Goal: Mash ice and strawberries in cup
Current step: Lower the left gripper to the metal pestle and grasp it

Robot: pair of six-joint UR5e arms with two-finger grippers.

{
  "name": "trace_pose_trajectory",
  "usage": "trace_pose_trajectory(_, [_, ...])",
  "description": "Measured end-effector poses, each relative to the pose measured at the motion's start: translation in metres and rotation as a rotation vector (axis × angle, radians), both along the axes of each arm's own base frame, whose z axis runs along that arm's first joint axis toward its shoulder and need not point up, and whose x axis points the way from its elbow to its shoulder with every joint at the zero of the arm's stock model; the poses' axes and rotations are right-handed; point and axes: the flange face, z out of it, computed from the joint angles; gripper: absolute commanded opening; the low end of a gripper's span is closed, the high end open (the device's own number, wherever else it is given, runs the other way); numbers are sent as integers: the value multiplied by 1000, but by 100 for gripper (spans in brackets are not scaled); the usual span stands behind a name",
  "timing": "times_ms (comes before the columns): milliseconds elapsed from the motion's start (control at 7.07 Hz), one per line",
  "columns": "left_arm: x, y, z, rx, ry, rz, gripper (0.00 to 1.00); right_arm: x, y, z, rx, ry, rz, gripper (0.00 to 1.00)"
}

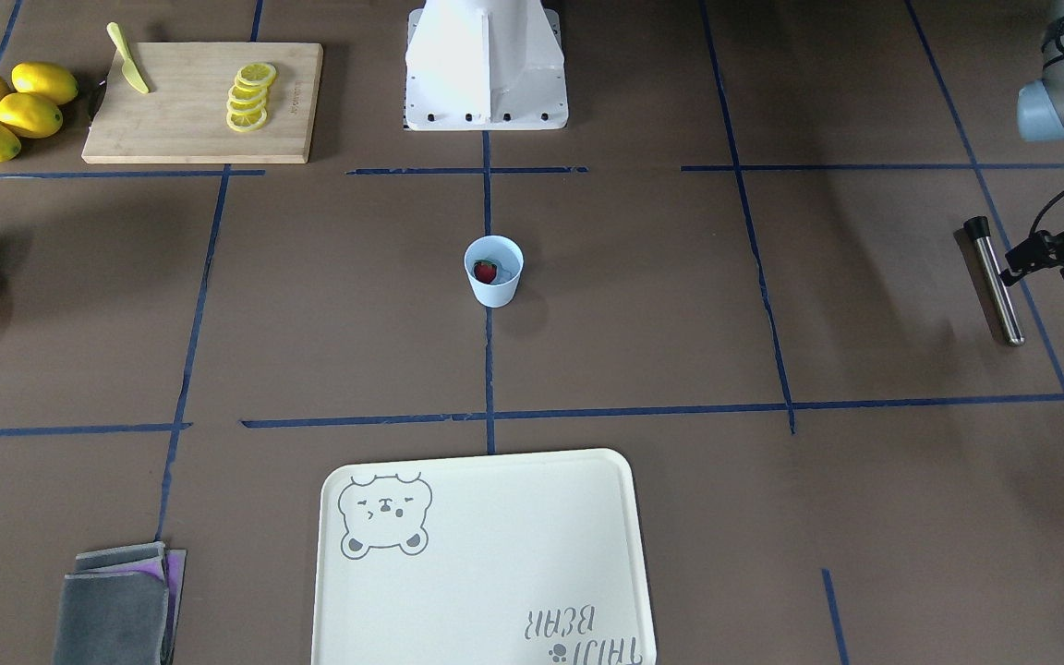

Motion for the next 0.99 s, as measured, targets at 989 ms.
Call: trace_pose_trajectory(989, [32, -16, 16, 20, -48, 0, 96, 0, 0, -1, 4, 0, 0, 100])
